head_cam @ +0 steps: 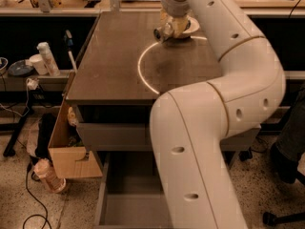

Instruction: Place redbull can into middle drawer

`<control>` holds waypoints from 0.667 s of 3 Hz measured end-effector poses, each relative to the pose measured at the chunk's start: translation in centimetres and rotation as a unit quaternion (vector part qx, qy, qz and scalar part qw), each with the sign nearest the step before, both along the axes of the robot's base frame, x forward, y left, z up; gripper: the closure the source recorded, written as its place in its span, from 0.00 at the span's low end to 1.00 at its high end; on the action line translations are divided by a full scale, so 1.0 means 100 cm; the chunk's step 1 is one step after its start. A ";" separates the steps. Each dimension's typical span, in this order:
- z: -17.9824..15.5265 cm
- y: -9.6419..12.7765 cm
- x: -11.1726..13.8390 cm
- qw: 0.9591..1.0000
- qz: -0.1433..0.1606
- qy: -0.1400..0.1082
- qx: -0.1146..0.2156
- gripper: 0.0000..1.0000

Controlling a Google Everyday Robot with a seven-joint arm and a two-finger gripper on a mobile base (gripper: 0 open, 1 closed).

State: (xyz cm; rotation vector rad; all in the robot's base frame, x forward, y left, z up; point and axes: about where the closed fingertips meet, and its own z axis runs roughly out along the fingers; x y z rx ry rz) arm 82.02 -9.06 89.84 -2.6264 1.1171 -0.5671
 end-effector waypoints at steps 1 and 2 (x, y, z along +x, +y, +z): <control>0.014 -0.031 -0.009 0.999 -0.002 -0.013 0.031 1.00; 0.026 -0.060 -0.022 0.998 -0.006 -0.027 0.058 1.00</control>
Offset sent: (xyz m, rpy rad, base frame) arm -0.0817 -0.0988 0.0307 0.1873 -0.1118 -0.0303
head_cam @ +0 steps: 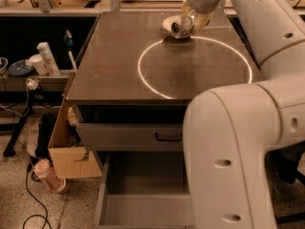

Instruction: Place redbull can into middle drawer

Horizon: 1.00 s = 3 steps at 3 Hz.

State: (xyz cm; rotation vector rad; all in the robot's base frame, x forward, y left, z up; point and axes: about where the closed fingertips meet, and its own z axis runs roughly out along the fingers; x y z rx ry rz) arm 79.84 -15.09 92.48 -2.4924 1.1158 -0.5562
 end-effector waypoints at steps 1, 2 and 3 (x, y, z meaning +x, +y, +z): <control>0.003 -0.022 -0.023 0.999 0.016 -0.008 0.030 1.00; 0.003 -0.022 -0.023 0.999 0.016 -0.008 0.030 1.00; -0.004 -0.023 -0.027 0.999 0.014 0.009 0.051 1.00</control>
Offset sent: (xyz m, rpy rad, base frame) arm -0.0186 -0.0206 0.0079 0.0540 -0.0245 0.0274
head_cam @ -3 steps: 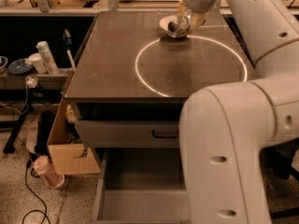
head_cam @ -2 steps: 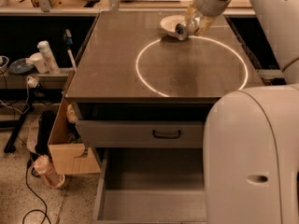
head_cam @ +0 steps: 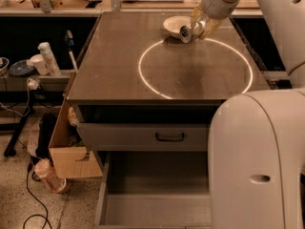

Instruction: Place redbull can into middle drawer

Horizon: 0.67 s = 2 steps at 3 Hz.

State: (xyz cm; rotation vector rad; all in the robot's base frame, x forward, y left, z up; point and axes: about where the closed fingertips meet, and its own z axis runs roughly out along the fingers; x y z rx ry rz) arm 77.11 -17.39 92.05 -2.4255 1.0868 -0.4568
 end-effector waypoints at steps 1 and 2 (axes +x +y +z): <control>0.000 -0.002 -0.013 1.000 -0.001 0.021 0.023 1.00; 0.005 -0.009 -0.030 0.999 -0.009 0.038 0.036 1.00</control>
Offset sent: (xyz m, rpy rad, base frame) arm -0.0584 -0.0211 0.0215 0.1022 0.1144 -0.0429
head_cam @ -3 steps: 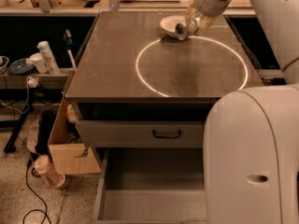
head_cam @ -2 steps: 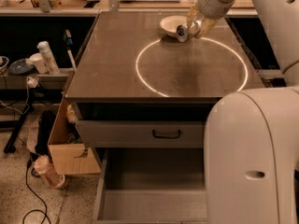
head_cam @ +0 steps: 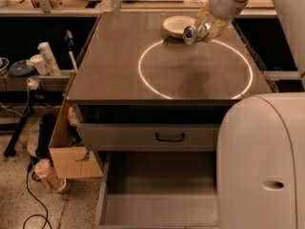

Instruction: Place redbull can into middle drawer

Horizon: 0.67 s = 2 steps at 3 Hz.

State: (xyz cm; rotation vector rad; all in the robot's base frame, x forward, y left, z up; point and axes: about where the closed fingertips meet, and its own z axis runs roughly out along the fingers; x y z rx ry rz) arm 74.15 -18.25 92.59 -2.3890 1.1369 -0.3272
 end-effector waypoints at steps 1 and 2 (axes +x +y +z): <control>0.007 -0.011 -0.015 1.000 -0.012 0.012 -0.002 1.00; 0.014 -0.027 -0.027 0.999 -0.027 0.018 -0.015 1.00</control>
Offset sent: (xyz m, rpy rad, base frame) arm -0.0496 -0.0509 0.0292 -0.0686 0.0527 -0.0939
